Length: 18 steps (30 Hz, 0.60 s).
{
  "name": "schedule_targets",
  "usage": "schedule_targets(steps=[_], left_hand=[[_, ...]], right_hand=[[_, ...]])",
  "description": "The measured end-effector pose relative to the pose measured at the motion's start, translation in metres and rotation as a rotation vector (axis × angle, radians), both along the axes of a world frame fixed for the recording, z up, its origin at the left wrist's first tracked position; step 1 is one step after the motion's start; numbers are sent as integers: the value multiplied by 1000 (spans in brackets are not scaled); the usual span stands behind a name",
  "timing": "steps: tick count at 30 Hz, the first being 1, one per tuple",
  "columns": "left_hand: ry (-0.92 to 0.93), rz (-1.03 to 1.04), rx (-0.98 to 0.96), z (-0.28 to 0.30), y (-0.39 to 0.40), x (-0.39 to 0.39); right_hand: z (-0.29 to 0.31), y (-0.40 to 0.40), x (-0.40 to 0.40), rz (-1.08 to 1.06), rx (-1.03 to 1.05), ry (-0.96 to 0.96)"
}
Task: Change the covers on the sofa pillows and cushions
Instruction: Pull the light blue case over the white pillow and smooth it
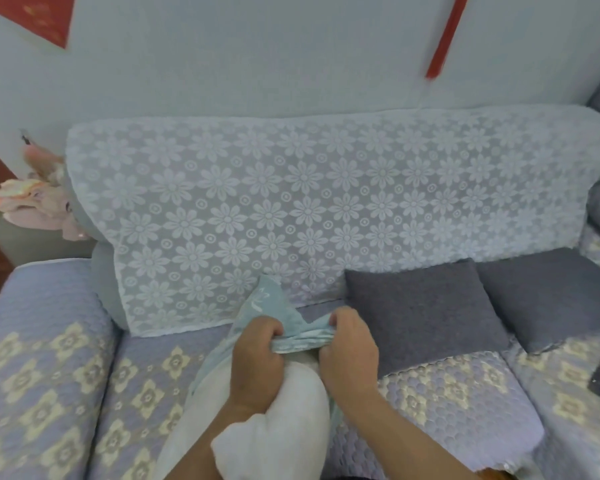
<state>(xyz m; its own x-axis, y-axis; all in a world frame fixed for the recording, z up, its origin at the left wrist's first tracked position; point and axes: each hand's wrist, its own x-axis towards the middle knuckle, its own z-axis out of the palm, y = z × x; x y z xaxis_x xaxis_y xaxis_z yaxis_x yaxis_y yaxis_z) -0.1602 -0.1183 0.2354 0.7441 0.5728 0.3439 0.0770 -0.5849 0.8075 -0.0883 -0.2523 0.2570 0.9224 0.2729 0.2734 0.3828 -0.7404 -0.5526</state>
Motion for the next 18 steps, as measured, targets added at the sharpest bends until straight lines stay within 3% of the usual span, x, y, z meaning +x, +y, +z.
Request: schedule_targets(steps=[5, 8, 11, 14, 16, 18], left_hand=[[111, -280, 216, 5, 5, -4], [257, -240, 294, 19, 6, -1], [334, -8, 193, 28, 7, 13], [206, 176, -37, 32, 10, 23], [88, 225, -149, 31, 12, 24], [36, 144, -101, 25, 13, 22]], right_hand=[[-1, 10, -1, -74, 185, 20], [0, 13, -6, -25, 219, 45], [7, 17, -24, 111, 219, 54], [13, 22, -30, 215, 72, 162], [14, 26, -22, 250, -34, 138], [17, 23, -7, 169, -54, 147]])
